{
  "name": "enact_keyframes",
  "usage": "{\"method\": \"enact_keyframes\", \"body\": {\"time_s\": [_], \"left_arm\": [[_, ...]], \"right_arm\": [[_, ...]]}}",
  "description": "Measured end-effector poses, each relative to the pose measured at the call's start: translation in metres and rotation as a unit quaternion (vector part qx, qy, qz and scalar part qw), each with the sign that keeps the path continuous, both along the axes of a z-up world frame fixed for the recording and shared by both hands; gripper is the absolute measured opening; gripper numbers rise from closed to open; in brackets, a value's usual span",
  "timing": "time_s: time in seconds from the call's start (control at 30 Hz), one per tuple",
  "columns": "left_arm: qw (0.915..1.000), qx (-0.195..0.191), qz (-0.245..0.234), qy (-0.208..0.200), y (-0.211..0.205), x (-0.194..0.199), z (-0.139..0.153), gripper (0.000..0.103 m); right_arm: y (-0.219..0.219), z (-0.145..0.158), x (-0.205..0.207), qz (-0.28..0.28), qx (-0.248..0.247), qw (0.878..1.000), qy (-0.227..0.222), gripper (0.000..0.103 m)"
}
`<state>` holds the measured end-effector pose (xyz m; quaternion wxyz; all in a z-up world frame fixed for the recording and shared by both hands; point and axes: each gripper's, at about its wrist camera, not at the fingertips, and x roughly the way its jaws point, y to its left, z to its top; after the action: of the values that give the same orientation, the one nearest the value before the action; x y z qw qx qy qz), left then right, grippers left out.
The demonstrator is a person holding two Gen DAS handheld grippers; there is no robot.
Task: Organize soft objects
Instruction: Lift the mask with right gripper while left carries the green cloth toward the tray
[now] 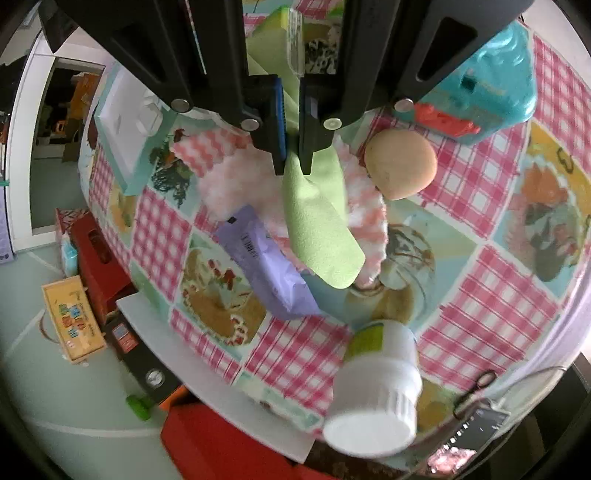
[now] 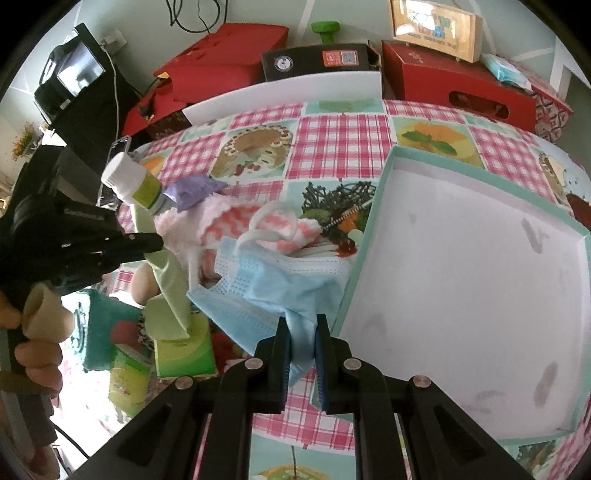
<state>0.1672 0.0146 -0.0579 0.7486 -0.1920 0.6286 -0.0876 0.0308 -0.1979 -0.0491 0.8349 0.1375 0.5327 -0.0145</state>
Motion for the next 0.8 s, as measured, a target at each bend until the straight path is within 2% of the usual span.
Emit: {"method": "enact_keyframes", "body": {"time_s": [0.37, 0.8], "left_arm": [[0.9973, -0.014, 0.003, -0.071, 0.017, -0.039, 0.064, 0.005], [0.9921, -0.009, -0.009, -0.125, 0.019, -0.09, 0.117, 0.005]], "right_arm": [[0.007, 0.043, -0.019, -0.003, 0.002, 0.999, -0.039, 0.012], [0.008, 0.082, -0.056, -0.009, 0.004, 0.998, -0.068, 0.012]]}}
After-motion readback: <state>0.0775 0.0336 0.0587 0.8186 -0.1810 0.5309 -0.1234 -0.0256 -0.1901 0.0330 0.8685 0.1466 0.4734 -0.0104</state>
